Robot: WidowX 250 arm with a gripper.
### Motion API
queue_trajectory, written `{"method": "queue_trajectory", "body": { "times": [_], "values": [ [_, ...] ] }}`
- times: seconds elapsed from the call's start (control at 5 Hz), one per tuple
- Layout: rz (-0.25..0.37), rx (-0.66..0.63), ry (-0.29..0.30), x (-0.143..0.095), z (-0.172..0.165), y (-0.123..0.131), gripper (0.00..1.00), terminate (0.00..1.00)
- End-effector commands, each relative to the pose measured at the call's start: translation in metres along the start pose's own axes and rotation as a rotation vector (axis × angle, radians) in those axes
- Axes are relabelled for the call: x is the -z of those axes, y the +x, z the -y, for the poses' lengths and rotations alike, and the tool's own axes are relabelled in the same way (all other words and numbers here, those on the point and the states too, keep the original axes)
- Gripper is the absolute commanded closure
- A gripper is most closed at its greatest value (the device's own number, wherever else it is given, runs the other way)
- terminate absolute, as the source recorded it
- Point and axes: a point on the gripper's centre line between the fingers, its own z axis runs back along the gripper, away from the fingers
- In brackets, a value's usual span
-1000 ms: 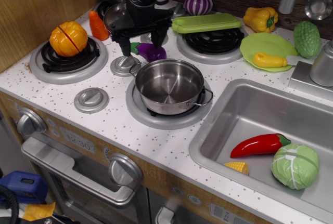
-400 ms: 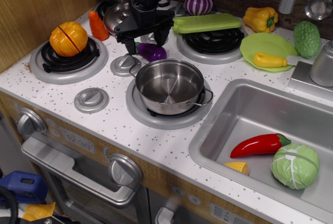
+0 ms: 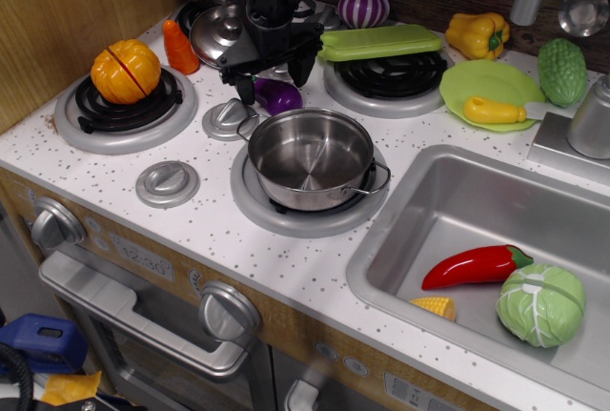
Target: Put eggplant in pot or pan
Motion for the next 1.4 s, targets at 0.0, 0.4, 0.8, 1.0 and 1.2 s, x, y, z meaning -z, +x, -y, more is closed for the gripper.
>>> {"method": "queue_trajectory", "body": {
  "times": [0.0,0.4,0.8,1.0,1.2],
  "values": [
    [0.003,-0.027,-0.069,0.002,0.007,0.002,0.00,0.00],
    [-0.030,-0.019,-0.048,-0.002,0.007,0.006,1.00,0.00],
    [-0.021,0.009,0.002,-0.027,0.009,0.014,1.00,0.00],
    [0.021,0.022,0.056,-0.054,0.009,0.026,1.00,0.00],
    [0.048,0.022,0.130,-0.080,0.011,0.027,1.00,0.00]
  ]
}}
